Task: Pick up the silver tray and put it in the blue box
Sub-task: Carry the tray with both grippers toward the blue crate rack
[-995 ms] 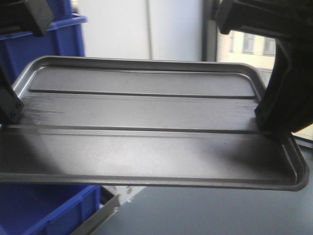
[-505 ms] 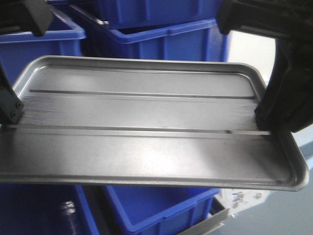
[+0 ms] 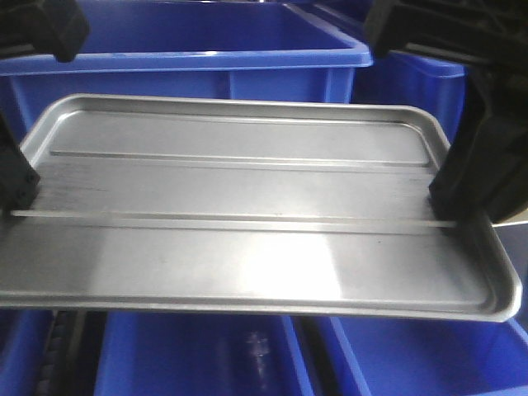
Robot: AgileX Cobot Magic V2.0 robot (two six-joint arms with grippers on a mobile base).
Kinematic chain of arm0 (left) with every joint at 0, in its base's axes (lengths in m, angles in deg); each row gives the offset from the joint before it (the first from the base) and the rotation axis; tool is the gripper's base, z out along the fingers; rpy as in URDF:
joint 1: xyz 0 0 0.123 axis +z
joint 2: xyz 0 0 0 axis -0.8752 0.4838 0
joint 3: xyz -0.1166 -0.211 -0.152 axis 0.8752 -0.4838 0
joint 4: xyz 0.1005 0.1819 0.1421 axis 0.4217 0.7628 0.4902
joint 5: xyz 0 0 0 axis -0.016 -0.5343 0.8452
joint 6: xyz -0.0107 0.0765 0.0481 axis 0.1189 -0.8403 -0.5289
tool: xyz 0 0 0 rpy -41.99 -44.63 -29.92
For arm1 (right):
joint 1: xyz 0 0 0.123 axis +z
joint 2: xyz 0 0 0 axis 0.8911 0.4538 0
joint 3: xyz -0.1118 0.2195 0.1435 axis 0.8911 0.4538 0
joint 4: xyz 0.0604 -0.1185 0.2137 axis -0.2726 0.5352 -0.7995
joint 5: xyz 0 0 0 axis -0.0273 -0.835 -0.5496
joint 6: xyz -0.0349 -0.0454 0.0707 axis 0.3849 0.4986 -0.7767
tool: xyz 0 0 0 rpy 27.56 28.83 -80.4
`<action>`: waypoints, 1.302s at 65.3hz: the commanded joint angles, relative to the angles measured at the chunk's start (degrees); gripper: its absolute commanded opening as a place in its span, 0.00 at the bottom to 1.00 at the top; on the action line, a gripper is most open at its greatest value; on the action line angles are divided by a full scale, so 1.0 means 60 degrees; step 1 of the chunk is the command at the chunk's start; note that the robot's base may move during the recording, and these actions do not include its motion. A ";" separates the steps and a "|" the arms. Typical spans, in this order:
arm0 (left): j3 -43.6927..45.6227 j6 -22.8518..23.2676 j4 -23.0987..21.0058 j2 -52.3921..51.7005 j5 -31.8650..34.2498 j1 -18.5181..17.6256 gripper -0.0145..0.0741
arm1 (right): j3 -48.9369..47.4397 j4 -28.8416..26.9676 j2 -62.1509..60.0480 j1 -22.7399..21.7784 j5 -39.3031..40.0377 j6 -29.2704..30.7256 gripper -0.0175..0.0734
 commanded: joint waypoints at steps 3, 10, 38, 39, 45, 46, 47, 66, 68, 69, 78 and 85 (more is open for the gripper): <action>0.0191 -0.0004 0.0722 -0.0190 -0.0868 0.0118 0.15 | -0.0211 0.0816 -0.0236 -0.0088 -0.0653 0.0102 0.25; 0.0191 -0.0004 0.0722 -0.0190 -0.0868 0.0118 0.15 | -0.0211 0.0816 -0.0236 -0.0088 -0.0653 0.0102 0.25; 0.0191 -0.0004 0.0722 -0.0190 -0.0868 0.0118 0.15 | -0.0211 0.0816 -0.0236 -0.0088 -0.0653 0.0102 0.25; 0.0191 -0.0004 0.0722 -0.0190 -0.0868 0.0118 0.15 | -0.0211 0.0816 -0.0236 -0.0088 -0.0653 0.0102 0.25; 0.0191 -0.0004 0.0722 -0.0190 -0.0868 0.0118 0.15 | -0.0211 0.0816 -0.0236 -0.0088 -0.0653 0.0102 0.25; 0.0191 -0.0004 0.0722 -0.0190 -0.0868 0.0118 0.15 | -0.0211 0.0816 -0.0236 -0.0088 -0.0653 0.0102 0.25; 0.0191 -0.0004 0.0722 -0.0190 -0.0868 0.0118 0.15 | -0.0211 0.0816 -0.0236 -0.0088 -0.0653 0.0102 0.25; 0.0191 -0.0004 0.0722 -0.0190 -0.0868 0.0118 0.15 | -0.0211 0.0816 -0.0236 -0.0088 -0.0653 0.0102 0.25; 0.0191 -0.0004 0.0722 -0.0190 -0.0868 0.0118 0.15 | -0.0211 0.0816 -0.0236 -0.0088 -0.0653 0.0102 0.25; 0.0191 -0.0004 0.0722 -0.0190 -0.0868 0.0118 0.15 | -0.0211 0.0816 -0.0236 -0.0088 -0.0653 0.0102 0.25; 0.0191 -0.0004 0.0722 -0.0190 -0.0868 0.0118 0.15 | -0.0211 0.0816 -0.0236 -0.0088 -0.0653 0.0102 0.25; 0.0191 -0.0004 0.0722 -0.0190 -0.0868 0.0118 0.15 | -0.0211 0.0816 -0.0236 -0.0088 -0.0653 0.0102 0.25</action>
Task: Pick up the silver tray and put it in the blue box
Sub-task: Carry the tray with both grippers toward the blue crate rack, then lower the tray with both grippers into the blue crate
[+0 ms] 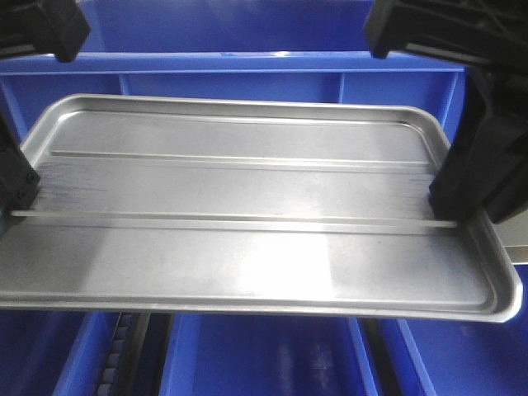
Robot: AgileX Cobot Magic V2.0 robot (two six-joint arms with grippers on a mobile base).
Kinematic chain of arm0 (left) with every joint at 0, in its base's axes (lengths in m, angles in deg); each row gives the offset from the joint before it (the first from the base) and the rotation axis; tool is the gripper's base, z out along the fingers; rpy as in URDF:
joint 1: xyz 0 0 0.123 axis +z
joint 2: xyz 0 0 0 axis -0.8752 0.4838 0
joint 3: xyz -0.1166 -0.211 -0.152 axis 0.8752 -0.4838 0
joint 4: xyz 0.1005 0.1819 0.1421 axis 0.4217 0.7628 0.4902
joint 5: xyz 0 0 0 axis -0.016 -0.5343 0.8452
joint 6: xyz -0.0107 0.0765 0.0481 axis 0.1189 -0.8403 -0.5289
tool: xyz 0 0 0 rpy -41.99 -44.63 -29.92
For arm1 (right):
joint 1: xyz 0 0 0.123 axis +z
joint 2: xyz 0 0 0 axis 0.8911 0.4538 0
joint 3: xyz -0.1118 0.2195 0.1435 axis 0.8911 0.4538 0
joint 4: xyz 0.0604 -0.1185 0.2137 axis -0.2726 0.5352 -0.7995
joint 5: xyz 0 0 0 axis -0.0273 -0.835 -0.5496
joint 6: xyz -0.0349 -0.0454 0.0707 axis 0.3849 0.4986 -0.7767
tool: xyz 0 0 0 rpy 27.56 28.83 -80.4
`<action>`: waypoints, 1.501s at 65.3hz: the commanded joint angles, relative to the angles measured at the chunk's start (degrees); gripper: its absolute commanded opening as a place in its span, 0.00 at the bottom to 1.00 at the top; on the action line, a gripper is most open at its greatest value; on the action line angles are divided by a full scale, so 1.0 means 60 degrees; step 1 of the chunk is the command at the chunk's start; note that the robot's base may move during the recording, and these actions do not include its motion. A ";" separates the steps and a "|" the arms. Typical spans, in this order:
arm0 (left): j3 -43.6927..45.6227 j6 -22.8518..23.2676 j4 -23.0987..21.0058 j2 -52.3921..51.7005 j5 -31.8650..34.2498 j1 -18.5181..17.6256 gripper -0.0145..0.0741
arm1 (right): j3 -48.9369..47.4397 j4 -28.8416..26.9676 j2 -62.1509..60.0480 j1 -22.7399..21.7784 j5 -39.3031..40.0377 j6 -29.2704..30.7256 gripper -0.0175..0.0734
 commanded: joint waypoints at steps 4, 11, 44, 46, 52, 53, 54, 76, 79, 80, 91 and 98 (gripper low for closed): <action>0.0191 -0.0004 0.0722 -0.0190 -0.0868 0.0118 0.15 | -0.0211 0.0816 -0.0236 -0.0088 -0.0653 0.0102 0.25; 0.0191 -0.0004 0.0722 -0.0190 -0.0868 0.0118 0.15 | -0.0211 0.0816 -0.0236 -0.0088 -0.0640 0.0102 0.25; 0.0191 -0.0004 0.0571 -0.0190 -0.0868 0.0118 0.15 | -0.0239 0.1889 -0.0236 -0.0088 0.0320 0.0102 0.25; 0.0191 -0.0004 0.0559 -0.0190 -0.0868 0.0118 0.15 | -0.0239 0.1892 -0.0236 -0.0088 0.0320 0.0102 0.25; 0.0191 -0.0004 0.0559 -0.0190 -0.0849 0.0118 0.15 | -0.0239 0.1892 -0.0236 -0.0088 0.0321 0.0102 0.25; 0.0191 -0.0004 0.0559 -0.0190 -0.0849 0.0118 0.15 | -0.0239 0.1892 -0.0236 -0.0088 0.0327 0.0102 0.25; 0.0191 -0.0004 0.0559 -0.0190 -0.0849 0.0118 0.15 | -0.0239 0.1892 -0.0236 -0.0088 0.0327 0.0102 0.25; 0.0191 -0.0004 0.0704 -0.0190 -0.0748 0.0118 0.15 | -0.0274 0.1892 -0.0236 -0.0088 0.0558 0.0102 0.25; 0.0258 -0.0004 0.0777 -0.0190 -0.0682 0.0118 0.15 | -0.0349 0.1861 -0.0236 -0.0088 0.0571 0.0102 0.25; 0.0288 -0.0004 0.0801 -0.0190 -0.0640 0.0118 0.15 | -0.0406 0.1834 -0.0236 -0.0088 0.0570 0.0102 0.25; 0.1070 -0.0301 0.0869 -0.0190 -0.0572 0.0311 0.15 | -0.1166 0.1769 -0.0236 -0.0088 0.0193 0.0102 0.25; 0.1743 -0.1269 0.0707 -0.0190 -0.0417 0.0588 0.15 | -0.1784 0.1748 -0.0218 -0.0088 0.0080 0.0195 0.25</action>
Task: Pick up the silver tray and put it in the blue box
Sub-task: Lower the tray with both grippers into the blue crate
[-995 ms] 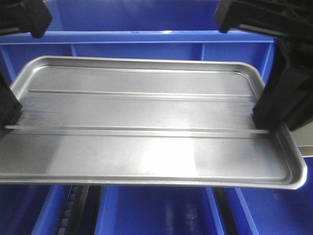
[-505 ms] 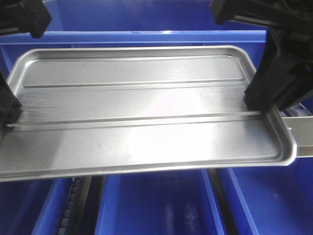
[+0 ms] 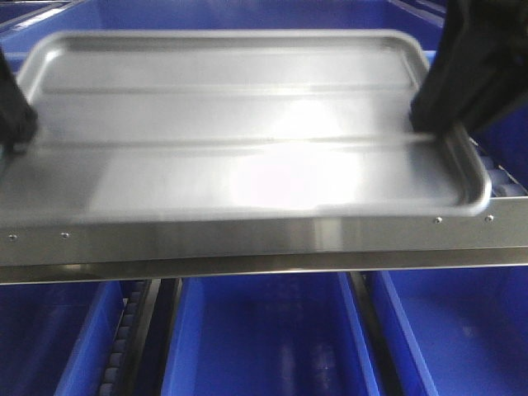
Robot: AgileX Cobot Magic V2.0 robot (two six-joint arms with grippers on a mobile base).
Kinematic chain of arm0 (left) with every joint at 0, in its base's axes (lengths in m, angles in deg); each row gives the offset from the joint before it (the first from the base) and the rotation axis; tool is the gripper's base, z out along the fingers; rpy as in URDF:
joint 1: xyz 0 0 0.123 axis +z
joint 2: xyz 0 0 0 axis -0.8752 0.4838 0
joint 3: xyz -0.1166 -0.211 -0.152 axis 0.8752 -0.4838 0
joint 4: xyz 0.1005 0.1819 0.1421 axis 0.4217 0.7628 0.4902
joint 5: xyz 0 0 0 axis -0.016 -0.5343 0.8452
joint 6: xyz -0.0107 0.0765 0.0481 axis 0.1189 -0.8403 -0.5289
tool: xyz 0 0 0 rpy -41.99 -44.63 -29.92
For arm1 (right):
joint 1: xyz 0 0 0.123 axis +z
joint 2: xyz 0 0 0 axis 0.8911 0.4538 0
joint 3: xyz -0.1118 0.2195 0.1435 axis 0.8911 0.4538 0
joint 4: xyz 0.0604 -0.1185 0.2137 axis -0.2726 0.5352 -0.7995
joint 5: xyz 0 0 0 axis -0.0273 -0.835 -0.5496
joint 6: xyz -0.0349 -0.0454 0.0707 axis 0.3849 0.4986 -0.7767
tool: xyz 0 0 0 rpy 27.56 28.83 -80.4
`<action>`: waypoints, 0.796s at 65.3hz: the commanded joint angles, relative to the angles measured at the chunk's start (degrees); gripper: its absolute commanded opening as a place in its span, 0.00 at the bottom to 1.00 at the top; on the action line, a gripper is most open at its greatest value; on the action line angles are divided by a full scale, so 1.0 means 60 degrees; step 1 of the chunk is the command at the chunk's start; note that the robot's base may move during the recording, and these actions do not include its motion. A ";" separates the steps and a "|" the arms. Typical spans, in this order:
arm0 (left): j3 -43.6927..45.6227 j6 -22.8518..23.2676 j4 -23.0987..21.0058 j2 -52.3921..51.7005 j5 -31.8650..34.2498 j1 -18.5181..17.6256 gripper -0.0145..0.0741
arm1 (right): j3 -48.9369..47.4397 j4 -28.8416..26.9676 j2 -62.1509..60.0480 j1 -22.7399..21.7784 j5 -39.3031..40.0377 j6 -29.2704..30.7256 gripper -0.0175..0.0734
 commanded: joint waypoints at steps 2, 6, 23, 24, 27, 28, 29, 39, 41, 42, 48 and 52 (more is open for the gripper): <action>0.0879 -0.0860 0.0278 -0.0190 0.0079 0.0292 0.15 | -0.0928 0.0627 -0.0199 -0.0098 0.0085 0.0271 0.25; 0.1255 -0.1306 0.0092 -0.0171 0.0335 0.0533 0.15 | -0.1283 0.0617 -0.0115 -0.0108 0.0111 0.0478 0.25; 0.3230 -0.4245 -0.1674 0.0881 0.0873 0.1962 0.15 | -0.3415 0.0136 0.0946 -0.0917 0.0358 0.1888 0.25; 0.3327 -0.4420 -0.1753 0.0954 0.0985 0.2034 0.15 | -0.3540 0.0040 0.1015 -0.1041 0.0402 0.2090 0.25; 0.3651 -0.4704 -0.2006 0.1213 0.1307 0.2286 0.15 | -0.4036 -0.0444 0.1256 -0.1334 0.0504 0.2613 0.25; 0.3741 -0.4775 -0.2081 0.1288 0.1388 0.2356 0.15 | -0.4156 -0.0589 0.1331 -0.1418 0.0528 0.2780 0.25; 0.3832 -0.4866 -0.2178 0.1364 0.1467 0.2429 0.15 | -0.4274 -0.0738 0.1405 -0.1502 0.0562 0.2949 0.25; 0.4818 -0.6292 -0.3610 0.2248 0.1980 0.3223 0.15 | -0.5461 -0.2637 0.2335 -0.2529 0.0773 0.4956 0.26; 0.5016 -0.6514 -0.3819 0.2404 0.2028 0.3339 0.15 | -0.5648 -0.2955 0.2501 -0.2711 0.0832 0.5237 0.26; 0.5092 -0.6629 -0.3919 0.2478 0.2085 0.3394 0.15 | -0.5737 -0.3113 0.2583 -0.2799 0.0858 0.5371 0.26; 0.5616 -0.7073 -0.4367 0.2951 0.2351 0.3754 0.15 | -0.6279 -0.4000 0.3118 -0.3323 0.0987 0.6131 0.26; 0.5949 -0.7280 -0.4620 0.3291 0.2417 0.4006 0.15 | -0.6659 -0.4451 0.3495 -0.3621 0.1003 0.6563 0.26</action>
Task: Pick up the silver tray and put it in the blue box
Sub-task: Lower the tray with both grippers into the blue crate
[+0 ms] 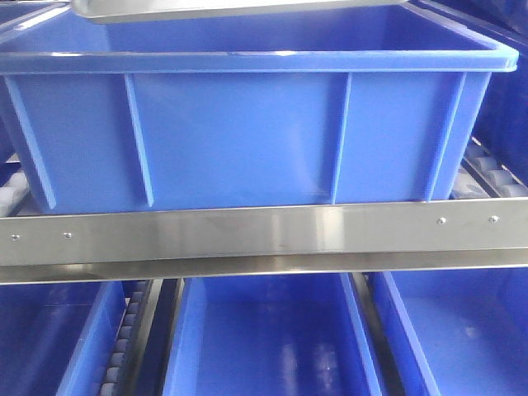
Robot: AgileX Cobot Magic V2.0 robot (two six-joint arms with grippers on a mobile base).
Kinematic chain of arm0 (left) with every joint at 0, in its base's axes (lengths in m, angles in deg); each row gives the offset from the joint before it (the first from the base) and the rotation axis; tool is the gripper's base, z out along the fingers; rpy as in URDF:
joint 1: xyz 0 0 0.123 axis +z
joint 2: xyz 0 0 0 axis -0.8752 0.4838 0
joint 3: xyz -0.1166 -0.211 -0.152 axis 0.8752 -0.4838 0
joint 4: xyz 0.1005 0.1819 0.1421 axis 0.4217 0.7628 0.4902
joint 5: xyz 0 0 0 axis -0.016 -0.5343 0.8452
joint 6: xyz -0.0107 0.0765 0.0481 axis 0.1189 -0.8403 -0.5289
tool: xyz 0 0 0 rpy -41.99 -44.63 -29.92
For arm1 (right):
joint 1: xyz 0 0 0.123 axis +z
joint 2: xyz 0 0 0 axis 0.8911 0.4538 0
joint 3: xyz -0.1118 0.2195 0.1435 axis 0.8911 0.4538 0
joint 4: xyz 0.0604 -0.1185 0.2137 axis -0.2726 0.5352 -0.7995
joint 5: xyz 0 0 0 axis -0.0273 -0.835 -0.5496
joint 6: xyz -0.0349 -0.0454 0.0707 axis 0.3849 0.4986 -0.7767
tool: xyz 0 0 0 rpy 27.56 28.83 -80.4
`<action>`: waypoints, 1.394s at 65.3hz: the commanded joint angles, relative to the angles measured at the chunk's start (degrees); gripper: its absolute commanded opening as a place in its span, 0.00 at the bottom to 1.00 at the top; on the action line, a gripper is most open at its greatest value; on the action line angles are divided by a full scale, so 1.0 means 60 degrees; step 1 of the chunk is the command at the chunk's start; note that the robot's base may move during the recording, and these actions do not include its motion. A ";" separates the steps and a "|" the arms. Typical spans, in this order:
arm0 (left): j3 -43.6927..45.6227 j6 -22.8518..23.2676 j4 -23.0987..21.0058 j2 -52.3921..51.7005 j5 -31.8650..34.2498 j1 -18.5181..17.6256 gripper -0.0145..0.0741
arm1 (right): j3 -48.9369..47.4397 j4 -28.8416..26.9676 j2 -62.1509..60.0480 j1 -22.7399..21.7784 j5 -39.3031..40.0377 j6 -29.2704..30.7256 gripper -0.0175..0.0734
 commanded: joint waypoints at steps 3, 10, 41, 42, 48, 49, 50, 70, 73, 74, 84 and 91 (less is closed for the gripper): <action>0.1103 -0.0772 -0.1911 0.0304 0.1836 0.0157 0.15 | -0.1105 -0.2327 0.0398 -0.0302 0.1907 0.1171 0.26; 0.1689 -0.1319 -0.2486 0.0858 0.1964 0.0511 0.15 | -0.1690 -0.2678 0.1013 -0.0651 0.1931 0.1633 0.26; 0.2674 -0.1943 -0.3592 0.2524 0.2454 0.1304 0.15 | -0.2786 -0.3367 0.2591 -0.1174 0.2169 0.1956 0.26; 0.2674 -0.1943 -0.3592 0.2544 0.2476 0.1304 0.15 | -0.2786 -0.3367 0.2613 -0.1174 0.2203 0.1956 0.26; 0.2674 -0.1943 -0.3592 0.2566 0.2589 0.1304 0.15 | -0.2786 -0.3367 0.2710 -0.1174 0.2422 0.1956 0.26; 0.2674 -0.1943 -0.3592 0.2570 0.2609 0.1304 0.15 | -0.2786 -0.3367 0.2710 -0.1174 0.2459 0.1956 0.26; 0.2674 -0.1943 -0.3592 0.2586 0.2605 0.1304 0.15 | -0.2786 -0.3367 0.2721 -0.1174 0.2470 0.1956 0.26; 0.2674 -0.1943 -0.3592 0.2663 0.2625 0.1304 0.15 | -0.2786 -0.3367 0.2784 -0.1174 0.2476 0.1956 0.26; 0.2674 -0.1943 -0.3592 0.2663 0.2625 0.1304 0.15 | -0.2786 -0.3367 0.2785 -0.1174 0.2486 0.1956 0.26; 0.2674 -0.1943 -0.3592 0.2663 0.2625 0.1304 0.15 | -0.2786 -0.3367 0.2785 -0.1174 0.2486 0.1956 0.26; 0.2674 -0.1943 -0.3592 0.2663 0.2625 0.1304 0.15 | -0.2786 -0.3367 0.2785 -0.1174 0.2486 0.1956 0.26; 0.2674 -0.1943 -0.3592 0.2663 0.2643 0.1304 0.15 | -0.2786 -0.3367 0.2785 -0.1174 0.2475 0.1956 0.26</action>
